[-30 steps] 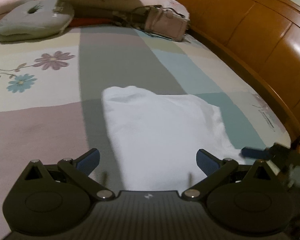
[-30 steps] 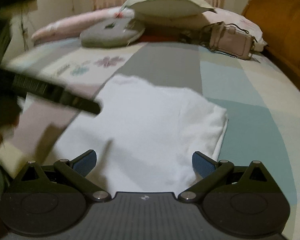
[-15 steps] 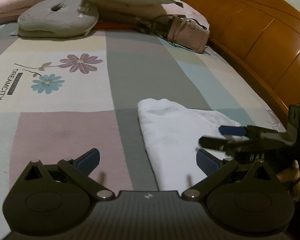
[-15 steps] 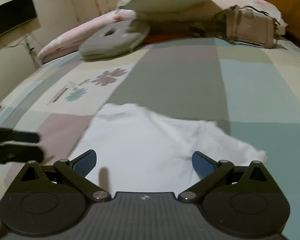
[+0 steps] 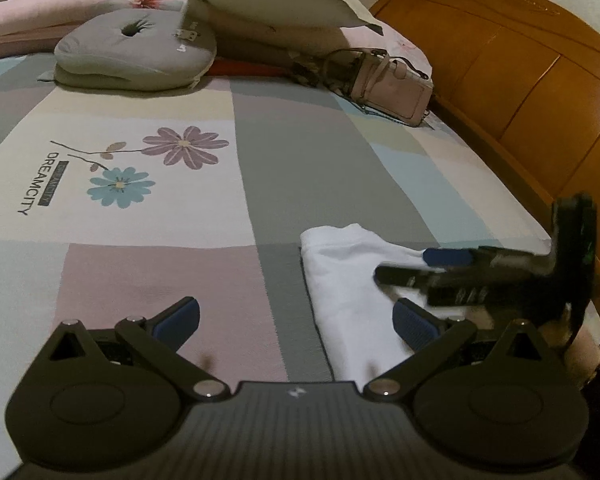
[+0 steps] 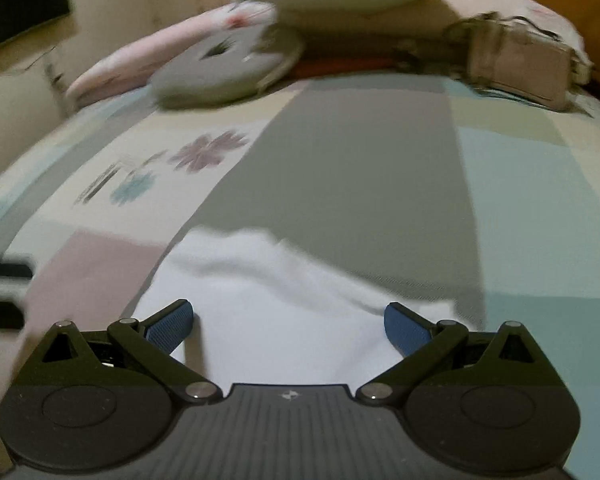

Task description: Fold clothes

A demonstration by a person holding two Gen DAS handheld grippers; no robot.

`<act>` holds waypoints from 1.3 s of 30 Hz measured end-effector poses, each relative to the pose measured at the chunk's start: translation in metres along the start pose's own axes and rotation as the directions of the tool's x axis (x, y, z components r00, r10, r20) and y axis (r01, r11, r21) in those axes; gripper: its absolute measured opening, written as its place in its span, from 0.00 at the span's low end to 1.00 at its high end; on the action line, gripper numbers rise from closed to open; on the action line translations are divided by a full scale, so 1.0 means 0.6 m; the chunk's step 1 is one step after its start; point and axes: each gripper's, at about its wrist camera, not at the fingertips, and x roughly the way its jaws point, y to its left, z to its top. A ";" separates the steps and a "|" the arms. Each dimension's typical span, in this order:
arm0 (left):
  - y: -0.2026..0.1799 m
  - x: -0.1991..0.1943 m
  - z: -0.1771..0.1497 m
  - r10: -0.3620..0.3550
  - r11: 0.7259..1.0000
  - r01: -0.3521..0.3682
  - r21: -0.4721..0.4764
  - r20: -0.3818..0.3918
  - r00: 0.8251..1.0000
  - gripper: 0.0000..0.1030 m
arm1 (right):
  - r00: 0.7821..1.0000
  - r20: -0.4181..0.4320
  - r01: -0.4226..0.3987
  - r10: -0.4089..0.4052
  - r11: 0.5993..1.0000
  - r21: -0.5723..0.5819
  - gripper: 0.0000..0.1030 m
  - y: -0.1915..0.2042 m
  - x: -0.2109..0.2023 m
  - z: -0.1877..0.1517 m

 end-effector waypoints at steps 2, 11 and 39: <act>0.004 -0.002 0.000 -0.004 1.000 0.004 -0.007 0.004 1.000 0.99 | 0.999 0.033 -0.010 0.010 1.000 0.005 1.00 0.002 -0.030 0.003; -0.036 0.008 -0.006 -0.051 0.998 0.052 0.036 -0.031 0.998 0.99 | 0.999 -0.031 -0.019 0.019 1.000 -0.003 1.00 0.022 -0.128 -0.110; -0.079 0.072 -0.058 -0.166 0.986 0.167 -0.011 -0.198 0.966 0.99 | 0.989 0.067 -0.151 0.135 0.846 0.512 1.00 -0.121 -0.209 -0.199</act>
